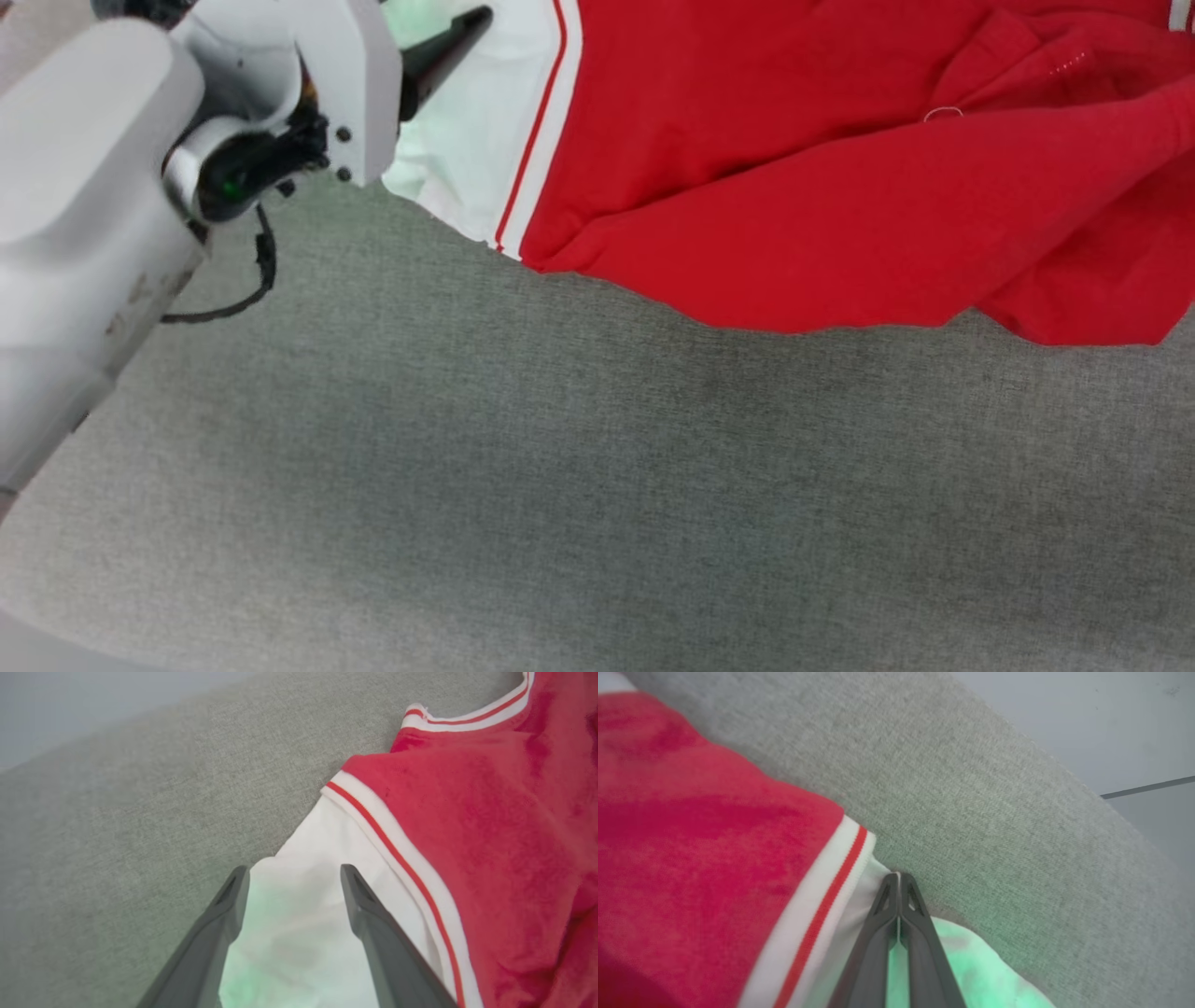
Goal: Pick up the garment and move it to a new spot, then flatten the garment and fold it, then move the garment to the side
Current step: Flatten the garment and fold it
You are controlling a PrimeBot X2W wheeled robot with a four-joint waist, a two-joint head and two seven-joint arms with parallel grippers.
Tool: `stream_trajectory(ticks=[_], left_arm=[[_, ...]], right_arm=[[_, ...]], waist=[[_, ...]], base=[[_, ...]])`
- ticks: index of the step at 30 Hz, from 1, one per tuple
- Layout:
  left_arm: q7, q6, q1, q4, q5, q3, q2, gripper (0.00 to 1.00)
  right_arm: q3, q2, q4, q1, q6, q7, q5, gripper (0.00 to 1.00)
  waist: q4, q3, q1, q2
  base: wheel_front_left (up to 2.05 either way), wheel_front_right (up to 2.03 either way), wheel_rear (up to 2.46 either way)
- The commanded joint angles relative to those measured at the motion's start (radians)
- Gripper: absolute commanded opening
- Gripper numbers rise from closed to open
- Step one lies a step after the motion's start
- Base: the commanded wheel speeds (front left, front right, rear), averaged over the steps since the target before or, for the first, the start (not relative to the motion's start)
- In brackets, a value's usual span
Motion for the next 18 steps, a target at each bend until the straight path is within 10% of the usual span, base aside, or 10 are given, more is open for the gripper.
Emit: stream_trajectory(ticks=[1,14,15,18], left_arm=[[0.013,0.002,-0.014,0.008,-0.008,-0.016,-0.002,1.00],[0.128,0.001,-0.079,0.087,-0.115,-0.158,-0.017,1.00],[0.135,0.000,-0.075,0.076,-0.121,-0.161,-0.016,0.93],[0.140,-0.002,-0.066,0.042,-0.124,-0.165,-0.012,0.01]], right_arm=[[0.058,0.014,0.078,0.116,-0.002,0.020,0.004,0.00],[0.110,0.046,0.106,0.093,-0.002,-0.005,0.030,0.00],[0.113,0.046,0.108,0.091,-0.002,-0.008,0.032,0.00],[0.123,0.050,0.114,0.087,-0.002,-0.014,0.040,0.00]], waist=[[-0.008,0.009,-0.0001,0.0000],[-0.042,0.042,-0.0001,0.0000],[-0.042,0.043,-0.0001,0.0000],[-0.042,0.041,-0.0001,0.0000]], base=[[0.00,0.00,0.00],[0.00,0.00,0.00],[0.00,0.00,0.00],[0.00,0.00,0.00]])
